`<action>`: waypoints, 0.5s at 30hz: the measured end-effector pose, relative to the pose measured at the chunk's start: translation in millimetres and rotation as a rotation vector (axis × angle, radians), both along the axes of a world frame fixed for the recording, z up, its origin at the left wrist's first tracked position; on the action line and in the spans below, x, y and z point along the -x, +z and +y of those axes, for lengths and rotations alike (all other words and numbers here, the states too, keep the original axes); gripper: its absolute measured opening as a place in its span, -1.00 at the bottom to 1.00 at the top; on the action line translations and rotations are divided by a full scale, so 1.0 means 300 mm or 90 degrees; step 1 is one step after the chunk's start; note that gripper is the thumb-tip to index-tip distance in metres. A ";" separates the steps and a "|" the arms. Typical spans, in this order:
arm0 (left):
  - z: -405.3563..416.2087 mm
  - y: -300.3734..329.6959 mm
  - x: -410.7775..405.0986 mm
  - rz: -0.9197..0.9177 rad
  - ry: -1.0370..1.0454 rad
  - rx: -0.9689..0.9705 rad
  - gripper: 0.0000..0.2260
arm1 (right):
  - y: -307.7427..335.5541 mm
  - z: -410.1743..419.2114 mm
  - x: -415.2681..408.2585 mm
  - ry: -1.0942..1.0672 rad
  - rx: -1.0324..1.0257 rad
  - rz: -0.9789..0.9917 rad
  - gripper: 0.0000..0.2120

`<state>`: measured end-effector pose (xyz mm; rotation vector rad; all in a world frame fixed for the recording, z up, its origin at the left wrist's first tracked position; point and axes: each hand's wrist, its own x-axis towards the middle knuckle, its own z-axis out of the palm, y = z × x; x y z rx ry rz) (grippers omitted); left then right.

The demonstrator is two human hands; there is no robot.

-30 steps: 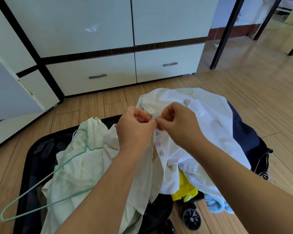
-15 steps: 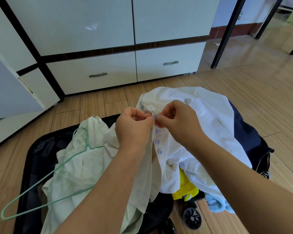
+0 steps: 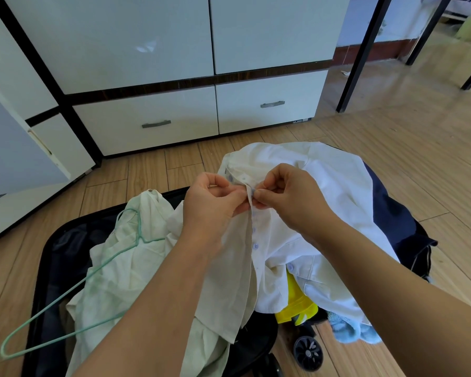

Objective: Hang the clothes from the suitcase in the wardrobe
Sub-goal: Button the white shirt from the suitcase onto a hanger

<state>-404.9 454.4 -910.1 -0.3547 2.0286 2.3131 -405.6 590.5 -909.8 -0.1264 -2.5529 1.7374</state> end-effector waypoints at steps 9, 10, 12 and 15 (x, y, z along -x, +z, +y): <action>-0.003 -0.022 0.002 0.099 0.017 0.297 -0.70 | 0.005 -0.013 -0.009 0.004 0.012 -0.024 -0.80; 0.006 -0.021 -0.001 0.129 0.034 0.344 -0.69 | 0.012 -0.018 -0.011 -0.009 0.022 -0.027 -0.82; 0.020 -0.025 -0.010 0.195 0.061 0.398 -0.68 | 0.025 -0.026 -0.015 -0.024 0.065 -0.040 -0.83; 0.031 -0.039 -0.024 0.269 0.062 0.427 -0.63 | 0.033 -0.026 -0.017 -0.043 0.087 -0.050 -0.81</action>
